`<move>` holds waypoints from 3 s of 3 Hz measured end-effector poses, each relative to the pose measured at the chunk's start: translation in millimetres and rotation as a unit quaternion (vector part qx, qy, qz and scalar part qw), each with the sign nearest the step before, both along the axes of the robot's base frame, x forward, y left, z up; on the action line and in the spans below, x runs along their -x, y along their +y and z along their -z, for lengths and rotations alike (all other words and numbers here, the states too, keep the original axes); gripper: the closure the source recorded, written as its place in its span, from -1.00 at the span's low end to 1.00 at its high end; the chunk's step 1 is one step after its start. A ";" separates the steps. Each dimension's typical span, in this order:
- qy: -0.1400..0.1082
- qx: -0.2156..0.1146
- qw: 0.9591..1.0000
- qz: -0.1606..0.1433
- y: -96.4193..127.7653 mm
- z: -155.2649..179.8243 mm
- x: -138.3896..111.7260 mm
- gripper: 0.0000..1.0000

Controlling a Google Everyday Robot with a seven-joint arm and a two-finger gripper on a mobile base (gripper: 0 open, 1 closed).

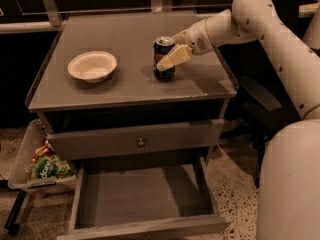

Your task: Place pepsi can into middle drawer

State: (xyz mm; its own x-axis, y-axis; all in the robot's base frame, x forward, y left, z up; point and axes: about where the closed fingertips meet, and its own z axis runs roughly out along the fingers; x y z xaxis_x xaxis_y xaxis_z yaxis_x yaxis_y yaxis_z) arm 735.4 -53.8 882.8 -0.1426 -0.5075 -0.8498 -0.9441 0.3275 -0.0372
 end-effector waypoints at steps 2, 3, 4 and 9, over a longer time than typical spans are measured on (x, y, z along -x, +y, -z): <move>0.000 0.000 1.000 0.000 0.1 0.1 0.0 0.30; 0.000 0.000 1.000 0.000 0.1 0.1 0.0 0.77; 0.000 0.000 1.000 0.000 0.1 0.1 0.0 1.00; 0.006 0.028 0.993 0.110 -49.2 -16.1 123.3 1.00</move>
Offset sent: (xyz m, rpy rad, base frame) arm 0.0000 0.0000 0.0000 0.0000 0.0000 0.0000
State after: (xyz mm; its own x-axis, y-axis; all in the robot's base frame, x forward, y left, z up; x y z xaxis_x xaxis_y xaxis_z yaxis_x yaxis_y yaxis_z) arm 612.1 -103.0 898.8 -0.2663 -0.5097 -0.8181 -0.8501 0.5243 -0.0500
